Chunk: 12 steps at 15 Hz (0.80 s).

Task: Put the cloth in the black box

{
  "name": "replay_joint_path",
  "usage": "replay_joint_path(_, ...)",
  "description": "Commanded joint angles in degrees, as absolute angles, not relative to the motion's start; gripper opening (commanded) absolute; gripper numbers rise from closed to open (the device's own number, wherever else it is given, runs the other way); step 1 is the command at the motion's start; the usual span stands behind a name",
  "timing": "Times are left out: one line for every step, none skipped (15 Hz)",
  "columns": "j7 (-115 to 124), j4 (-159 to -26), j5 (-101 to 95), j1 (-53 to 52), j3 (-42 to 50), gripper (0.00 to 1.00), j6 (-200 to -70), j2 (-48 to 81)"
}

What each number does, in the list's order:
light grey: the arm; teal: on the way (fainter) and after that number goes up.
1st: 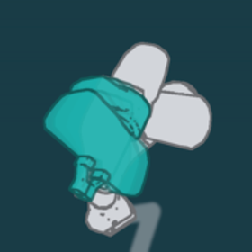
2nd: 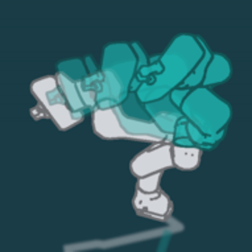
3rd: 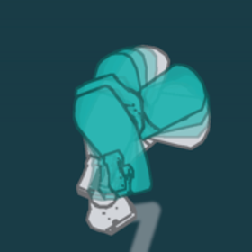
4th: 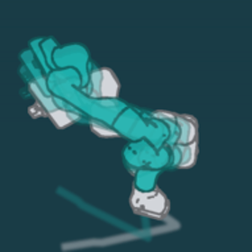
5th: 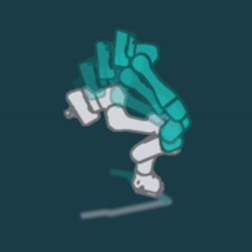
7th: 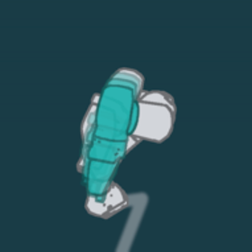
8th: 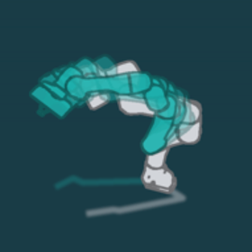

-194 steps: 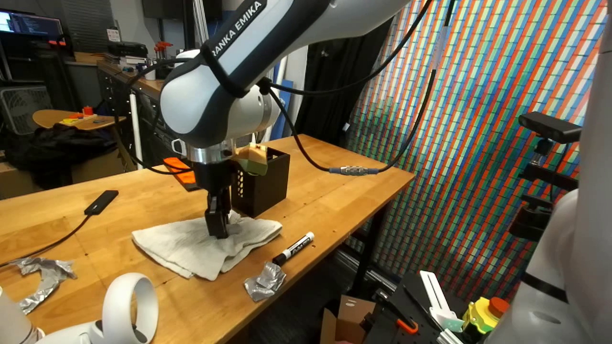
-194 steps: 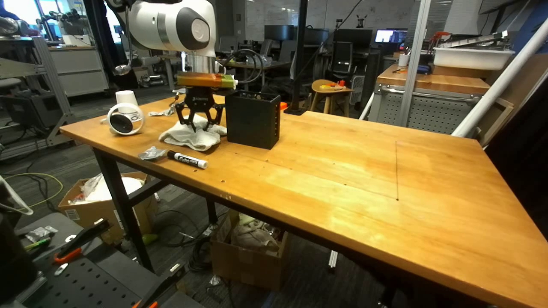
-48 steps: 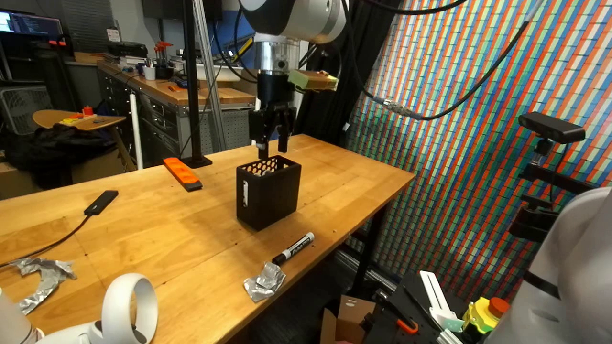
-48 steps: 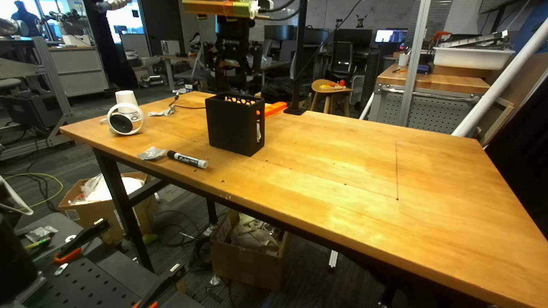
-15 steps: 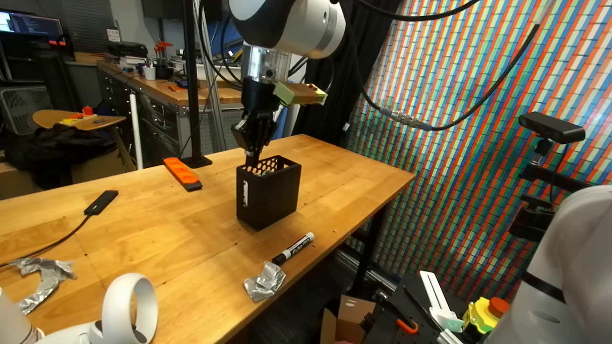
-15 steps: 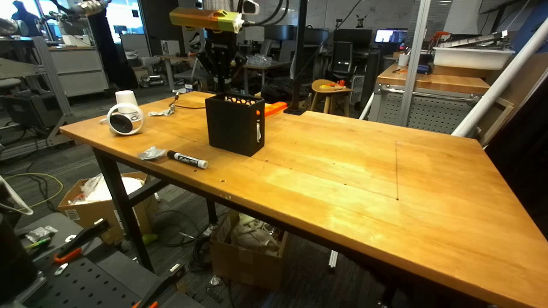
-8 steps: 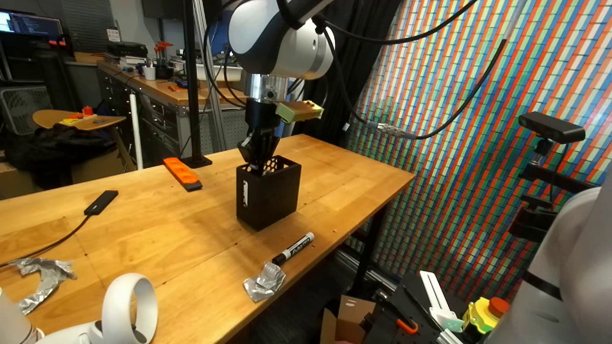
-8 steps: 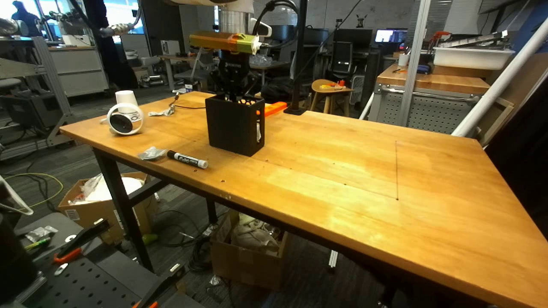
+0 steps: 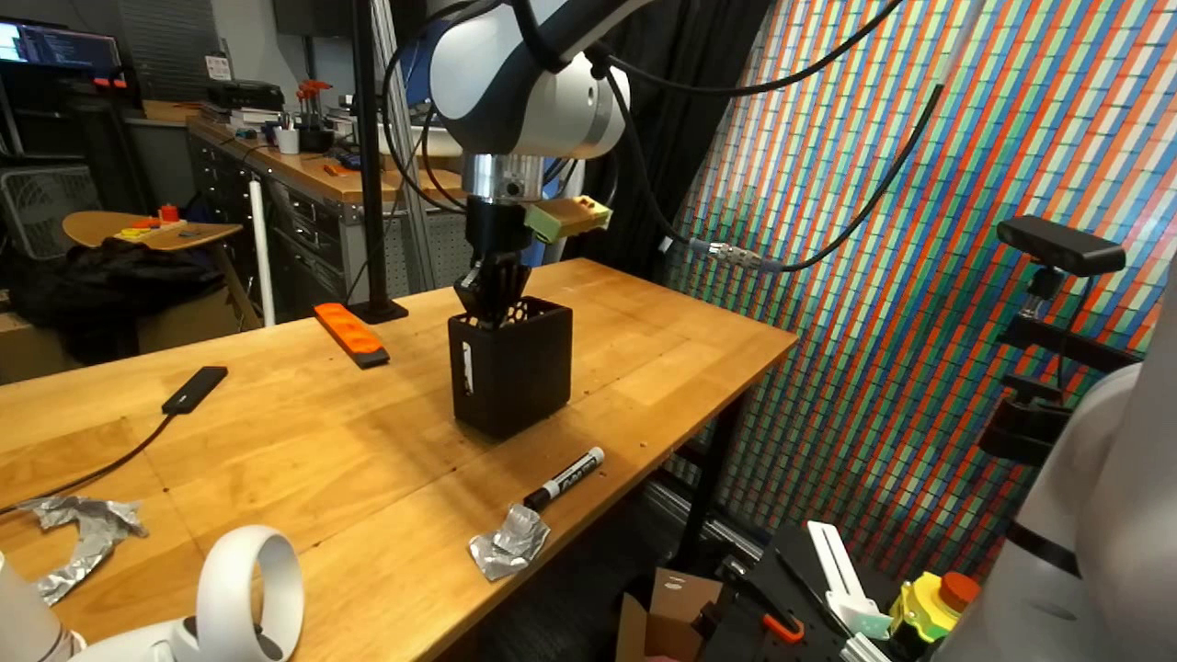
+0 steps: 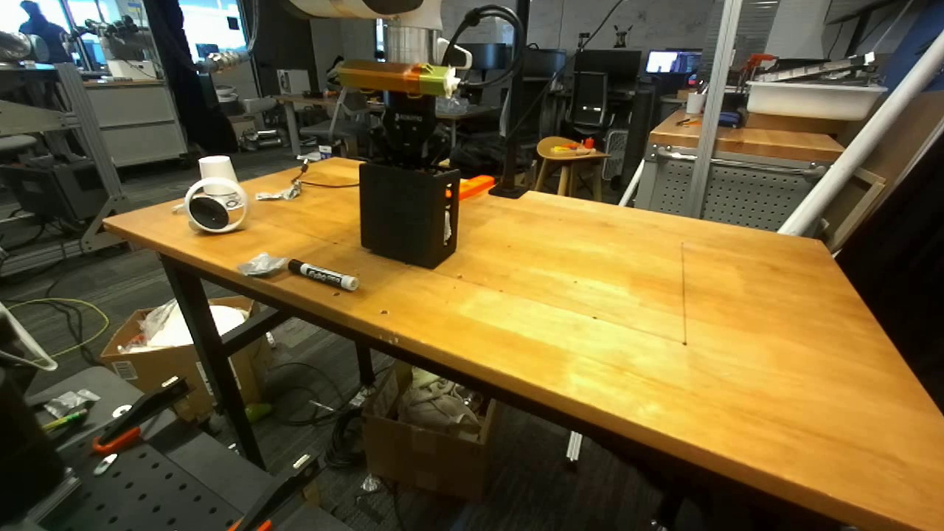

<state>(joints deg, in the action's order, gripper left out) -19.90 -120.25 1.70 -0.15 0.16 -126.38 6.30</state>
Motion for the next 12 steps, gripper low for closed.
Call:
replay_joint_path(-20.6,-120.4,1.1,0.5,-0.1,0.09,-125.7,9.3)
replay_joint_path(-20.3,-120.3,0.9,0.5,-0.1,0.09,-125.6,9.1)
replay_joint_path(-20.1,-120.1,0.7,0.5,0.0,0.09,-125.2,8.9)
replay_joint_path(-19.4,-119.8,0.0,0.6,0.2,0.09,-124.0,8.1)
replay_joint_path(-18.7,-119.9,-0.8,0.6,0.4,0.09,-123.4,7.1)
replay_joint_path(-18.6,-120.0,-1.0,0.7,0.5,0.09,-122.6,6.2)
replay_joint_path(-18.5,-120.3,-1.2,0.8,0.6,0.09,-122.1,5.0)
replay_joint_path(-18.5,-120.6,-1.1,0.9,0.6,0.09,-121.7,4.3)
replay_joint_path(-18.9,-120.7,-0.7,1.1,0.6,0.09,-121.4,3.6)
replay_joint_path(-19.0,-120.8,-0.5,1.2,0.6,0.09,-121.5,3.4)
replay_joint_path(-18.7,-120.8,-0.7,1.3,0.6,0.09,-121.8,3.3)
replay_joint_path(-18.6,-120.8,-0.7,1.4,0.7,0.09,-121.7,3.4)
